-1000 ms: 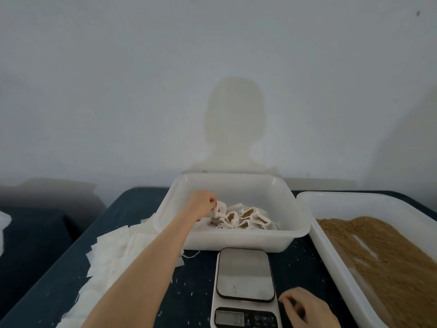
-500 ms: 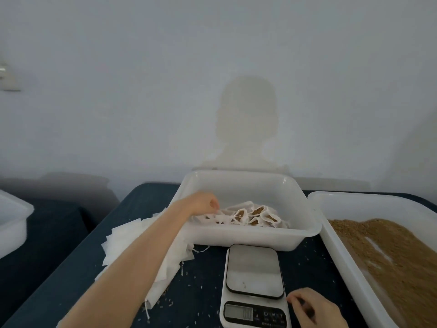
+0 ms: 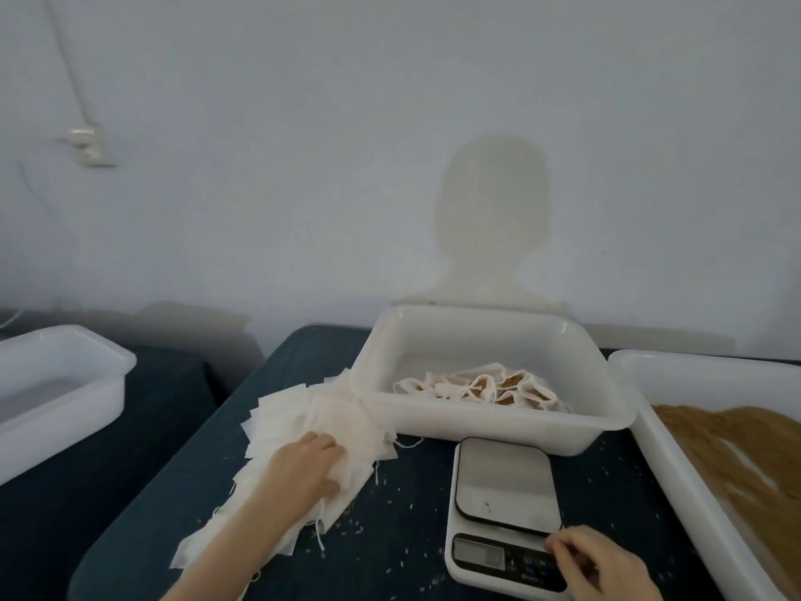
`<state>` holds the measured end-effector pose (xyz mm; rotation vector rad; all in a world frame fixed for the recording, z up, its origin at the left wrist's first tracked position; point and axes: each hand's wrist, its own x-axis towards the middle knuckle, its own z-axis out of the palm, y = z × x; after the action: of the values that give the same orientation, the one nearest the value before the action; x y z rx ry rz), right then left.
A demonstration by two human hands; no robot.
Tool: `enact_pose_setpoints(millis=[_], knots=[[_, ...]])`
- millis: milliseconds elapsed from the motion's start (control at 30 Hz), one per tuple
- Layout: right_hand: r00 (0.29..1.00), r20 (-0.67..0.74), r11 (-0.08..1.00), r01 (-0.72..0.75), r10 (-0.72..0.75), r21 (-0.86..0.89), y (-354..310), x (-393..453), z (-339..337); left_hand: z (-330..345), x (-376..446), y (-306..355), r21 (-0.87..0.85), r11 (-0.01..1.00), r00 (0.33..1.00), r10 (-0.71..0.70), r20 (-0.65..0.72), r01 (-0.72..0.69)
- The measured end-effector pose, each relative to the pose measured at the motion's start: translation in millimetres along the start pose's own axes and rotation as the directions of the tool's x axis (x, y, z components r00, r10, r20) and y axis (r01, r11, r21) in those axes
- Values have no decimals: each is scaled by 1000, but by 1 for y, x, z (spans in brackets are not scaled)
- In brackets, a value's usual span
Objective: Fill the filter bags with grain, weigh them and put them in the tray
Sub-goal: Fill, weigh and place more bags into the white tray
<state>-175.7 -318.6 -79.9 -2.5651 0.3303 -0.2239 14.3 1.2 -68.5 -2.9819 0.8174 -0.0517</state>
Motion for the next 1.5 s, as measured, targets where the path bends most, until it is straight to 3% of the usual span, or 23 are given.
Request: enact_pose_setpoints(millis=[167,233,333,400,500,633,733,900,1033,1100,1200,1400,1500], knots=[[999,-23,999,33,-33,7,2,-1,0,7,2,-2,-53,998,975,25,-220,-38],[999,-34,999,32,-31,16,2,0,-3,5,0,0,-157,987,947,-10,-320,-43],[998,-53,998,39,-37,40,-7,-2,-6,-6,-6,7,-355,933,863,-134,-487,-55],[999,-45,996,28,-24,87,-19,-2,-8,-18,-13,17,-362,926,782,-150,-605,-103],[1000,13,972,17,-21,235,-41,4,-10,-39,-22,47,-261,925,658,-17,-753,-275],[998,64,808,-44,8,587,-86,13,-10,-44,-19,103,-177,873,620,167,-767,-454],[996,53,706,-91,76,702,-100,24,-10,-40,-12,136,-146,850,643,260,-720,-506],[977,113,657,-205,180,726,-82,34,-21,-33,-3,156,-166,837,678,289,-676,-522],[981,97,762,-194,171,618,-63,35,-31,-32,1,165,-252,871,855,290,-431,-422],[987,90,801,-159,131,577,-59,36,-35,-25,9,170,-300,878,898,259,-357,-373],[988,94,822,-151,118,550,-59,37,-37,-20,21,178,-396,858,920,194,-339,-327],[981,113,760,-195,160,620,-60,35,-39,-19,24,181,-646,721,962,113,-249,-252],[988,-51,825,-94,147,557,-56,33,-41,-22,24,178,-648,712,957,125,-262,-271]])
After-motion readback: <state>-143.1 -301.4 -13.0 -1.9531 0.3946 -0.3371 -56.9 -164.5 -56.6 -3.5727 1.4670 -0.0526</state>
